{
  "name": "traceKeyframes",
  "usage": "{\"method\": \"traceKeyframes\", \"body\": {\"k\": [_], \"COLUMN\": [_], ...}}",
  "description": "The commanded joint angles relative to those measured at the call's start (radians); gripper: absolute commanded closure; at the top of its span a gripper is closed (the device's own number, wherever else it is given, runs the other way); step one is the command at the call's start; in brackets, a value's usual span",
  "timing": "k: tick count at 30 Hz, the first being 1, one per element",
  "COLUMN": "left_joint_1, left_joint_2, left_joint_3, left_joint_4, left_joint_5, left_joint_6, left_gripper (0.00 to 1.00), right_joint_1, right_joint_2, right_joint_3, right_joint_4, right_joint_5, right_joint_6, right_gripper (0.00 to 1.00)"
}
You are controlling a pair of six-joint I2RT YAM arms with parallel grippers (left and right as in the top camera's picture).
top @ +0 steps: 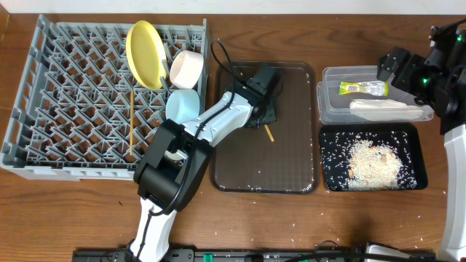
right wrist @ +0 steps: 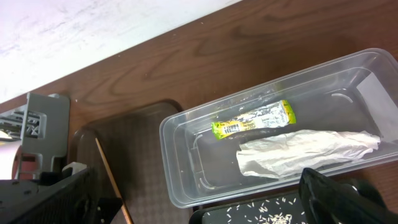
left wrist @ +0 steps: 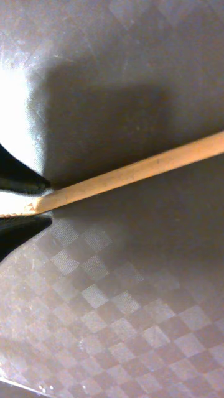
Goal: Sort waste into correct bins and load items into the dishwasher
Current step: 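Reach left gripper back to the tray and grasp the second chopstick, then carry the second chopstick with left gripper and stand it in the rack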
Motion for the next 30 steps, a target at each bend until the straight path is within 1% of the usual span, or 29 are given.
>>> {"method": "traceKeyframes", "body": {"k": [1, 10, 11, 12, 13, 14, 17, 22, 28, 30], "left_joint_1": [-0.014, -0.029, -0.031, -0.032, -0.033, -0.033, -0.033, -0.034, -0.034, -0.034], "left_joint_2": [0.021, 0.021, 0.021, 0.021, 0.021, 0.021, 0.023, 0.030, 0.066, 0.068], "left_joint_3": [0.003, 0.020, 0.021, 0.022, 0.022, 0.022, 0.021, 0.020, 0.020, 0.020], "left_joint_4": [-0.003, -0.010, -0.010, -0.008, -0.006, -0.006, -0.006, -0.013, 0.016, 0.017], "left_joint_5": [-0.035, -0.056, -0.056, -0.056, -0.056, -0.057, -0.058, -0.066, -0.064, -0.064], "left_joint_6": [0.002, 0.016, 0.016, 0.015, 0.016, 0.015, 0.016, 0.015, -0.001, -0.004], "left_gripper": [0.92, 0.92, 0.90, 0.85, 0.83, 0.77, 0.74, 0.74, 0.74, 0.79], "right_joint_1": [-0.003, -0.003, -0.003, -0.003, -0.003, -0.003, -0.003, -0.003, -0.003, -0.003], "right_joint_2": [0.001, 0.001, 0.001, 0.001, 0.001, 0.001, 0.001, 0.001, 0.001, 0.001], "right_joint_3": [0.012, 0.012, 0.012, 0.012, 0.012, 0.012, 0.012, 0.012, 0.012, 0.012], "right_joint_4": [0.000, 0.000, 0.000, 0.000, 0.000, 0.000, 0.000, 0.000, 0.000, 0.000], "right_joint_5": [-0.005, -0.005, -0.005, -0.005, -0.005, -0.005, -0.005, -0.005, -0.005, -0.005], "right_joint_6": [0.008, 0.008, 0.008, 0.008, 0.008, 0.008, 0.008, 0.008, 0.008, 0.008], "right_gripper": [0.01, 0.01, 0.01, 0.01, 0.01, 0.01, 0.01, 0.01, 0.01, 0.01]}}
